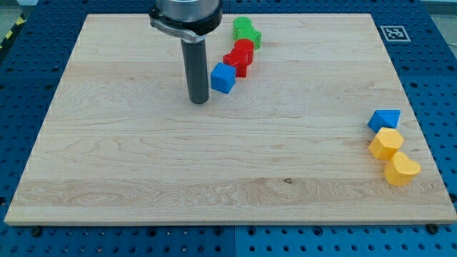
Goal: Push the blue cube slightly up
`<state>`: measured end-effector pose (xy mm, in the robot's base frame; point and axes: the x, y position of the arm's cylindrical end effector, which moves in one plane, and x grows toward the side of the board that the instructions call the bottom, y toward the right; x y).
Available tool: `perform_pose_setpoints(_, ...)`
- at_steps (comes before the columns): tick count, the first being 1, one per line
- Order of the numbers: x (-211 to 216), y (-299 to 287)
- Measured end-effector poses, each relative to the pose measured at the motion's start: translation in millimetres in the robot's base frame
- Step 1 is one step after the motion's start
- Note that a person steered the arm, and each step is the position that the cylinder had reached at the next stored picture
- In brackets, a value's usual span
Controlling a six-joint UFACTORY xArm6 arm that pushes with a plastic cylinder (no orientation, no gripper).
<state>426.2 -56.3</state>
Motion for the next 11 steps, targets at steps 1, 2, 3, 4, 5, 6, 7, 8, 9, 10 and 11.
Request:
perform_pose_setpoints(1,6,26)
perform_pose_setpoints(2,-12,65)
perform_pose_setpoints(3,-24,81)
perform_pose_setpoints(4,-24,52)
perform_pose_setpoints(5,-32,25)
perform_pose_setpoints(6,-46,-1)
perform_pose_setpoints(7,-53,-27)
perform_pose_setpoints(8,-55,-33)
perform_pose_setpoints(9,-54,-16)
perform_pose_setpoints(10,-55,15)
perform_pose_setpoints(11,-61,21)
